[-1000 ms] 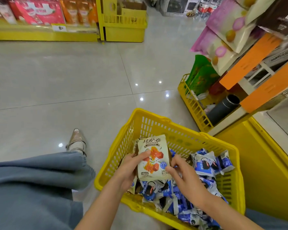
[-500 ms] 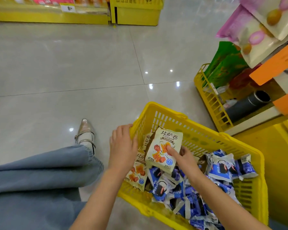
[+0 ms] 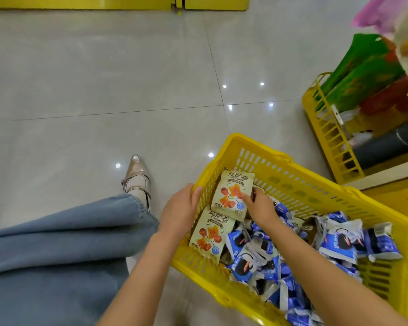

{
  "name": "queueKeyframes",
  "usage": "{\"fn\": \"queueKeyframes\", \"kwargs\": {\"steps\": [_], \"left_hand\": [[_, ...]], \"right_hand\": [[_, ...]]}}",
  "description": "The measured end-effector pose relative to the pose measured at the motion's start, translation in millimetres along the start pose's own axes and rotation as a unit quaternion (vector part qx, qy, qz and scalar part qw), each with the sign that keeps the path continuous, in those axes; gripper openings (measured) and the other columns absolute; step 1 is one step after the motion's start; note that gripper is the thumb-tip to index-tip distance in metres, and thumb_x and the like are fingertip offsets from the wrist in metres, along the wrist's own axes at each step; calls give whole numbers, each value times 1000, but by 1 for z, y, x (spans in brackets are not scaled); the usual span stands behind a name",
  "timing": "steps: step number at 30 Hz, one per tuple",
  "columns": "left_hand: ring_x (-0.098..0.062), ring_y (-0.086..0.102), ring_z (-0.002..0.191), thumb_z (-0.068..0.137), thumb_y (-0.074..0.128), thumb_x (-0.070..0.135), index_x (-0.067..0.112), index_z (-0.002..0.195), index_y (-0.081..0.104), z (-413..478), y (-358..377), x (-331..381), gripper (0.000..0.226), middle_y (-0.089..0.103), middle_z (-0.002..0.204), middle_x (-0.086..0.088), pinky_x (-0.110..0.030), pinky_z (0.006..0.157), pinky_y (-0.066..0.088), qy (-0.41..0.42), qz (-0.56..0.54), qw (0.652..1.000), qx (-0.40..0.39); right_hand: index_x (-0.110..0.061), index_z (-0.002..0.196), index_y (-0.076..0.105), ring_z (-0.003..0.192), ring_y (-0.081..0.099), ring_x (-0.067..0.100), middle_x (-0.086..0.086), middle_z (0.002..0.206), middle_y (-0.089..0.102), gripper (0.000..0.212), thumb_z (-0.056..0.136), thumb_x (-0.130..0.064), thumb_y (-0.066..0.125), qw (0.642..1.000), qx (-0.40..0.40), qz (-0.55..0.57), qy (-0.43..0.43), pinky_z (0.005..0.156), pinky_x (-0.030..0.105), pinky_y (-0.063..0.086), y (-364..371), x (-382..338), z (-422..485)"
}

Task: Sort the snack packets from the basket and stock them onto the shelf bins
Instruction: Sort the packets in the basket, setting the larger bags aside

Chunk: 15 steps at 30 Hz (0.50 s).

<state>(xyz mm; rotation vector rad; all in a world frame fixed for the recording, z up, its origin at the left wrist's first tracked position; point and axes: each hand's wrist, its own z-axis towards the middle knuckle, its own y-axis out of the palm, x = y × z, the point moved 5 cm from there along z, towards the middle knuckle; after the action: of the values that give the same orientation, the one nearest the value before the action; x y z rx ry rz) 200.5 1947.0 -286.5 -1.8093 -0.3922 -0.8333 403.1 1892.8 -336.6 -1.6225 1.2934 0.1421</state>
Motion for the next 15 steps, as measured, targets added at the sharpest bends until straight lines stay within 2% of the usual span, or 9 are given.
{"fn": "queueKeyframes", "kwargs": {"steps": [3,5,7,9,10,13,15], "left_hand": [[-17,52,71,97,27,45,22,86,47,-1,-2,3,32,51,71,8,-32,60,34,-4,29,1000,6],[-18,55,81,98,28,43,21,102,51,-3,-4,10,32,55,85,7,-32,65,37,1,59,998,29],[-20,53,97,100,35,33,18,120,52,-5,-8,19,31,57,105,0,-34,78,42,12,89,994,69],[-24,49,107,95,46,13,14,128,50,-9,-9,35,33,54,118,-7,-36,90,38,32,142,983,114],[-26,47,108,91,49,4,13,127,51,-12,-6,45,38,53,119,-9,-36,92,36,45,156,978,127],[-25,46,109,88,50,2,13,123,53,-22,17,80,36,53,118,-7,-36,94,35,102,140,980,97],[-20,43,112,93,46,9,16,122,52,-31,45,101,30,50,120,-2,-33,96,33,151,121,980,37]], "right_hand": [[-9,131,46,115,56,24,8,127,58,37,98,-26,45,997,-47,-31,-54,81,24,43,-9,2,-20],[-13,136,42,123,50,21,3,135,51,40,99,-27,42,993,-49,-63,-82,94,27,41,-26,14,-40],[-20,138,40,126,47,17,-2,140,46,41,99,-31,42,989,-23,-100,-106,103,31,40,-51,29,-60],[-23,135,42,120,50,16,-2,136,48,38,98,-33,40,986,23,-121,-117,100,37,44,-80,46,-78],[-23,133,43,115,52,17,-1,134,49,36,98,-32,41,983,56,-131,-114,96,36,46,-95,55,-86],[-14,134,43,116,50,22,6,131,50,40,96,-30,45,971,145,-168,-89,94,35,41,-137,87,-102],[-8,137,39,124,44,26,11,134,48,50,95,-33,47,967,153,-202,-42,101,38,38,-153,110,-102]]}}
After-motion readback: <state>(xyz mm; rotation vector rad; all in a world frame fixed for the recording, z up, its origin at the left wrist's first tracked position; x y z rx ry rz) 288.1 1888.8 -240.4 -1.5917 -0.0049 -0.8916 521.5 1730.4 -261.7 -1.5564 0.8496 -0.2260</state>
